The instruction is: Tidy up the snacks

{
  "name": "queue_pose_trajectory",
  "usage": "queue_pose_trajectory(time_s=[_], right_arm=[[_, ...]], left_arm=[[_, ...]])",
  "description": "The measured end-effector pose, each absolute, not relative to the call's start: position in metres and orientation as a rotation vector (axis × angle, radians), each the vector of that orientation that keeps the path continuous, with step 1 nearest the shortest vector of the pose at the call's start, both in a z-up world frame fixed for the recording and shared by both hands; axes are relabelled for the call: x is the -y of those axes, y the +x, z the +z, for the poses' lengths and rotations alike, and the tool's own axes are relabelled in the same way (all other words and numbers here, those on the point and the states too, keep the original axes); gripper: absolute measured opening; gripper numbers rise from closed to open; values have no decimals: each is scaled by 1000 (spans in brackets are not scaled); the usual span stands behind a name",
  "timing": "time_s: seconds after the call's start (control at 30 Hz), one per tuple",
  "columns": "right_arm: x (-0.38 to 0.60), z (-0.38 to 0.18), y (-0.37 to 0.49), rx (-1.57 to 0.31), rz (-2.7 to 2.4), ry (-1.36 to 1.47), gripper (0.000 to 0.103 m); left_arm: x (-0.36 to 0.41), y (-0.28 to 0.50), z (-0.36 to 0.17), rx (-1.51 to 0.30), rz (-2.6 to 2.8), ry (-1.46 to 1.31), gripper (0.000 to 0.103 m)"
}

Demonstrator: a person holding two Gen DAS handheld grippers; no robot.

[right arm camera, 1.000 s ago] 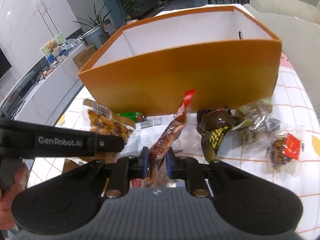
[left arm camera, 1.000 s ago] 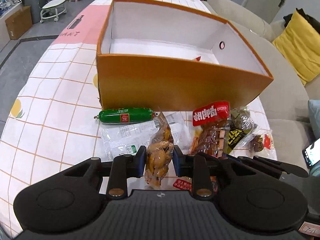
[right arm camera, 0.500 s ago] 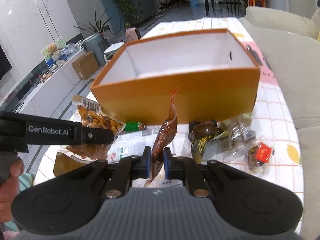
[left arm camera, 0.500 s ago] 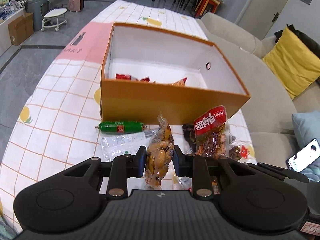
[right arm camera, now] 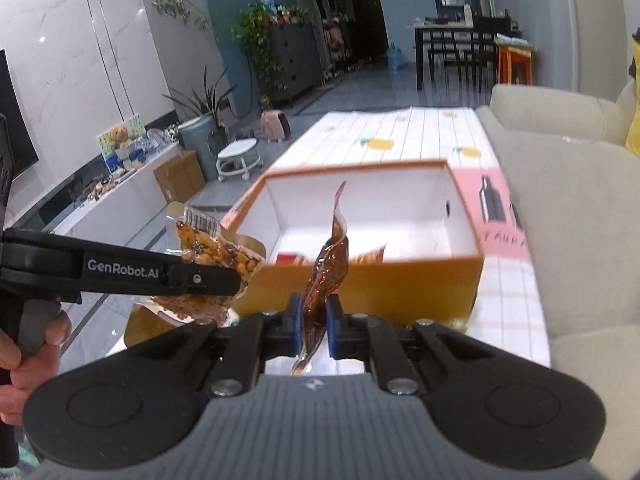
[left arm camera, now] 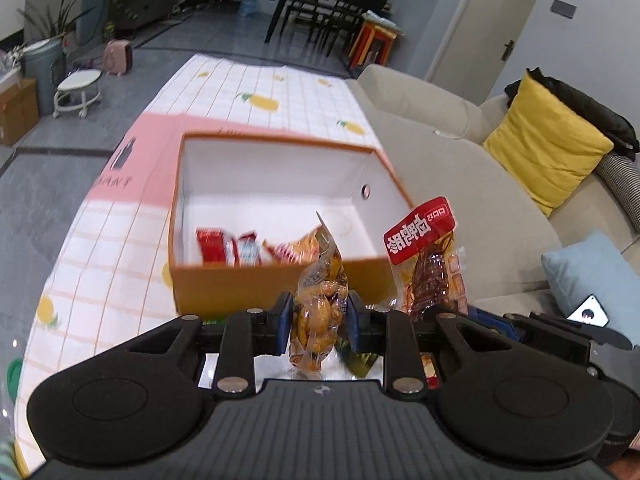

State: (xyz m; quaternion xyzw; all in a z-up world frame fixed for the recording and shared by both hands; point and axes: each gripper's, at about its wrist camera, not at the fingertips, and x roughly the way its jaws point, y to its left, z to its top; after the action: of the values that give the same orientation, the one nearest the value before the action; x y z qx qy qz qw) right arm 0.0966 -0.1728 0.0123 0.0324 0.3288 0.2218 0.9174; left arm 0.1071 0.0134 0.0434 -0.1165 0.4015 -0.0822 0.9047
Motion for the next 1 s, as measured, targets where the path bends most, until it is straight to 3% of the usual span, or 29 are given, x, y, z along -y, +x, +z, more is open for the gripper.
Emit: queue_pose_trajectory(time_s=[0.27,0.5,1.0], right_arm=[[184,41,144,-606,465,34,6],[180,40,206,-625,448,21,6],[139,-38,297,-802,337,-162,5]], left_arm=[[-17,149,68,-778,-172,-211,30],[-18,199,57,-797,-151,-194,30],[-16,270,-22,-968,-75,-109,30]])
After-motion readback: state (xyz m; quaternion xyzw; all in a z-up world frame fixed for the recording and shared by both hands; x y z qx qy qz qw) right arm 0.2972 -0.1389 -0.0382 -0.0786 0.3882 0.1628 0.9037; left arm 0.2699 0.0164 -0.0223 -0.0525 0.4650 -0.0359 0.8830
